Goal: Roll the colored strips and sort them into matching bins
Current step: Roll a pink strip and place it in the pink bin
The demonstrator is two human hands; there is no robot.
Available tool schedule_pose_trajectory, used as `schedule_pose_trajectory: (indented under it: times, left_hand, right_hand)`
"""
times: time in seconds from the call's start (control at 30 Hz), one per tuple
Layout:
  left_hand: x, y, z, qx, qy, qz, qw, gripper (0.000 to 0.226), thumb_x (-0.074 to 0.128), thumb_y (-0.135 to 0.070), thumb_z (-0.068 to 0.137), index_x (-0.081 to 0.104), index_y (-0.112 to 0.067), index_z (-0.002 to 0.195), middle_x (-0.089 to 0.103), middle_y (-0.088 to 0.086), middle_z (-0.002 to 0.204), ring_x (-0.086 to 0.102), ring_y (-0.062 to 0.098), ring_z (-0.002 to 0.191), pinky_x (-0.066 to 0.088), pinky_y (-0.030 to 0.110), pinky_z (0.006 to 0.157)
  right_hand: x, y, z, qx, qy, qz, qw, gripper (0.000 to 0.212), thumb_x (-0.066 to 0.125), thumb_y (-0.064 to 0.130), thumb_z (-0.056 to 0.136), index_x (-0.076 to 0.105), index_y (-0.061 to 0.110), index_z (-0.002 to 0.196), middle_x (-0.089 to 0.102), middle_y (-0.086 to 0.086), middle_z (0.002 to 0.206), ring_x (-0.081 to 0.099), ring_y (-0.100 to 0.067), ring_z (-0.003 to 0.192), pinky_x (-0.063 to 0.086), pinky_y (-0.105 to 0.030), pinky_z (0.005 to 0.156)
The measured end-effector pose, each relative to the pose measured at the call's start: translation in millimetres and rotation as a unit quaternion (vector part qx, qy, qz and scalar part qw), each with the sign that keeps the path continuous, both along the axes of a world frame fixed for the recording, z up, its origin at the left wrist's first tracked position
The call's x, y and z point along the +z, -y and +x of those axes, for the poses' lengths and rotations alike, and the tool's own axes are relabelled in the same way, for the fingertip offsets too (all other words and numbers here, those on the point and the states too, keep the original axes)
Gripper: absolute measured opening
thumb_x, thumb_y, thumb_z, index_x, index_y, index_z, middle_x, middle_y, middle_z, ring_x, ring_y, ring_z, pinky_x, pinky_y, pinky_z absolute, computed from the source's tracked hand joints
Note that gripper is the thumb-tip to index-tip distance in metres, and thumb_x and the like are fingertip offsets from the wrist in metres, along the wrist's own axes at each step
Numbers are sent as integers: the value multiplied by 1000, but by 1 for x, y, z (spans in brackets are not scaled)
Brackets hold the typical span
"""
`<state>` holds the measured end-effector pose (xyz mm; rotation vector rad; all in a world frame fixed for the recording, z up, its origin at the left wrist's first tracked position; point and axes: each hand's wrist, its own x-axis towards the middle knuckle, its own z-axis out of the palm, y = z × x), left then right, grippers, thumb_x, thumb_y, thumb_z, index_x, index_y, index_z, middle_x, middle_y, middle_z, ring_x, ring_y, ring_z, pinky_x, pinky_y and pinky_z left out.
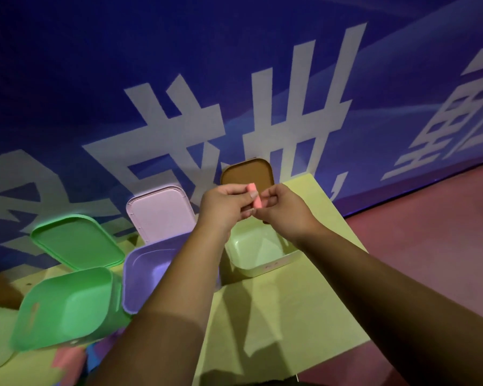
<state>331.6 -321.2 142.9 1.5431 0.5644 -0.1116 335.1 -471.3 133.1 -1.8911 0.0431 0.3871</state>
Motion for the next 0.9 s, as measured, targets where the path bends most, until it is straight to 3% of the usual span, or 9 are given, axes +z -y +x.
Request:
schedule_pose_trajectory:
  times: [0.13, 0.27, 0.37, 0.43, 0.5, 0.57, 0.67, 0.83, 0.9]
  left_hand:
    - [-41, 22, 15, 2, -56, -7, 998, 19, 85, -8, 91, 81, -7, 110, 83, 11, 97, 82, 26, 94, 68, 34, 84]
    - [-83, 40, 28, 0, -88, 16, 996, 5, 84, -11, 94, 83, -7, 95, 83, 10, 87, 79, 20, 81, 67, 34, 86]
    - [-116, 46, 37, -9, -122, 34, 992, 7, 84, -12, 94, 82, -7, 90, 82, 10, 83, 77, 20, 80, 66, 34, 84]
    - [-133, 49, 41, -14, -137, 49, 989, 13, 88, -14, 90, 83, -5, 98, 82, 10, 83, 79, 20, 81, 67, 33, 81]
    - [-148, 53, 44, -7, -148, 75, 986, 9, 91, -13, 87, 83, -10, 87, 81, 4, 75, 78, 17, 76, 66, 31, 82]
    - [-158, 57, 46, -7, -161, 109, 981, 20, 92, -14, 85, 78, -18, 72, 78, -3, 67, 78, 16, 73, 65, 32, 85]
    - [-175, 62, 53, -13, -190, 148, 970, 25, 95, -19, 83, 75, -19, 68, 79, -1, 69, 81, 22, 79, 67, 37, 85]
    - [-194, 71, 59, -27, -226, 184, 956, 24, 85, -24, 93, 72, -15, 74, 77, 2, 72, 74, 24, 71, 62, 32, 79]
    - [-203, 75, 61, -37, -235, 191, 952, 33, 81, -27, 95, 76, -14, 65, 76, -1, 65, 74, 23, 71, 62, 32, 79]
  right_hand:
    - [-32, 22, 17, 0, -53, -46, 998, 39, 80, 15, 94, 58, 19, 126, 73, -3, 107, 72, -22, 97, 59, -41, 90]
    - [-62, 36, 26, -19, -61, -70, 996, 29, 69, 9, 94, 62, 19, 121, 74, -5, 104, 72, -27, 96, 62, -47, 91]
    - [-85, 48, 33, -66, -59, -73, 993, 20, 59, 9, 97, 66, 20, 112, 75, -9, 102, 73, -30, 95, 62, -52, 91]
    - [-94, 56, 37, -108, -56, -87, 989, 17, 56, 14, 98, 65, 23, 109, 75, -4, 96, 74, -26, 90, 63, -50, 87]
    - [-98, 64, 42, -139, -60, -98, 984, 14, 59, 14, 99, 64, 22, 109, 75, -1, 91, 75, -20, 82, 64, -46, 81]
    - [-103, 69, 46, -157, -75, -88, 981, 13, 60, 14, 100, 64, 19, 111, 75, -2, 90, 75, -15, 73, 64, -40, 71]
    - [-111, 73, 48, -160, -88, -85, 979, 14, 57, 13, 100, 65, 17, 112, 76, -5, 91, 73, -11, 61, 58, -32, 60]
    - [-118, 77, 49, -161, -91, -61, 981, 12, 58, 12, 100, 67, 18, 105, 76, -2, 88, 75, -10, 63, 66, -38, 68]
    - [-118, 79, 50, -159, -98, -47, 981, 11, 58, 11, 100, 67, 17, 104, 76, -2, 89, 76, -12, 64, 66, -39, 69]
